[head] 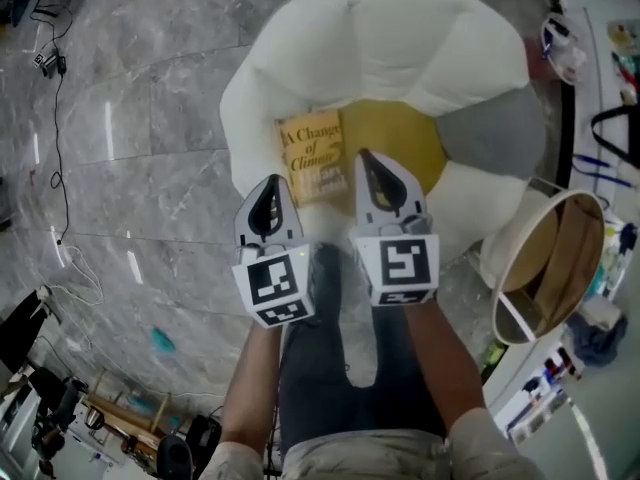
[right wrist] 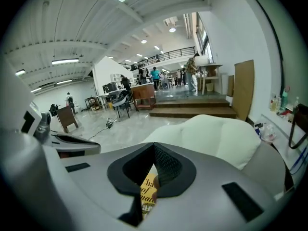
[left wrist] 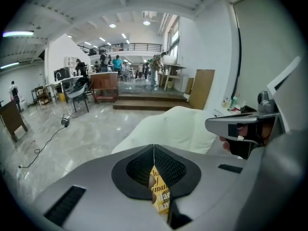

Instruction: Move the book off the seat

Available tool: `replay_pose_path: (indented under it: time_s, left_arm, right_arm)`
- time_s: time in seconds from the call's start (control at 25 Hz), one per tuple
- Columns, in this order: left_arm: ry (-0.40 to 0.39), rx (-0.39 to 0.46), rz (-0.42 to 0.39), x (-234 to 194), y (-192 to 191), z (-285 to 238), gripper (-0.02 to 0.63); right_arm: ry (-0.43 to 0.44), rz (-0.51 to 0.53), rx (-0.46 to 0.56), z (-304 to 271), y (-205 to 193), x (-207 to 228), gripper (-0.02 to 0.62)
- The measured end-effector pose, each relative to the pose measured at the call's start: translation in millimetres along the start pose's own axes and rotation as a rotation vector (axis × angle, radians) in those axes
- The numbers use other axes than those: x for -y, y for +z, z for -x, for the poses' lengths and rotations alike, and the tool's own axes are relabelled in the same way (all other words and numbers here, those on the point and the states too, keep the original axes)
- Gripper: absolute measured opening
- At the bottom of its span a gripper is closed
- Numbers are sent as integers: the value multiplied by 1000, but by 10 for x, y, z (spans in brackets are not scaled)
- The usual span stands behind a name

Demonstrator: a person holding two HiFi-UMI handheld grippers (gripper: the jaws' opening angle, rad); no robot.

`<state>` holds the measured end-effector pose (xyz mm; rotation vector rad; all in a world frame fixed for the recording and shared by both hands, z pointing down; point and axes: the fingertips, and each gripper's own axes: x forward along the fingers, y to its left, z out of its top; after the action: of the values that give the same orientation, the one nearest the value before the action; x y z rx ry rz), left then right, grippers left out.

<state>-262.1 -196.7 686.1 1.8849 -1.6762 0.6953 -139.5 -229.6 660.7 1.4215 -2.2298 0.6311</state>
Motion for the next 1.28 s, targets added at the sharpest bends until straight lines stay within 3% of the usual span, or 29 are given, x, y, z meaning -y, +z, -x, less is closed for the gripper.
replay_pose_path:
  time_s: [0.32, 0.52, 0.56, 0.72, 0.92, 1.08, 1.28]
  left_arm:
    - [64, -82, -7, -72, -758, -571, 47]
    - [84, -157, -8, -136, -1321, -956, 92]
    - [85, -173, -9, -141, -1429, -1017, 101]
    - [77, -228, -5, -118, -1745, -1230, 136]
    - [72, -263, 10, -145, -2075, -1497, 210]
    - [54, -286, 7, -131, -2306, -1663, 228]
    - [57, -303, -3, -123, -2457, -1760, 241]
  right_arm:
    - [34, -5, -97, -613, -978, 123, 2]
    - [72, -76, -191, -988, -1676, 200, 7]
    - [86, -89, -211, -1046, -1813, 207, 81]
    - [94, -127, -265, -1226, -2202, 262, 89]
    - [138, -178, -340, -1489, -2683, 241, 156]
    - [167, -238, -397, -1677, -3043, 223, 219]
    - [208, -279, -418, -1781, -3223, 186, 238]
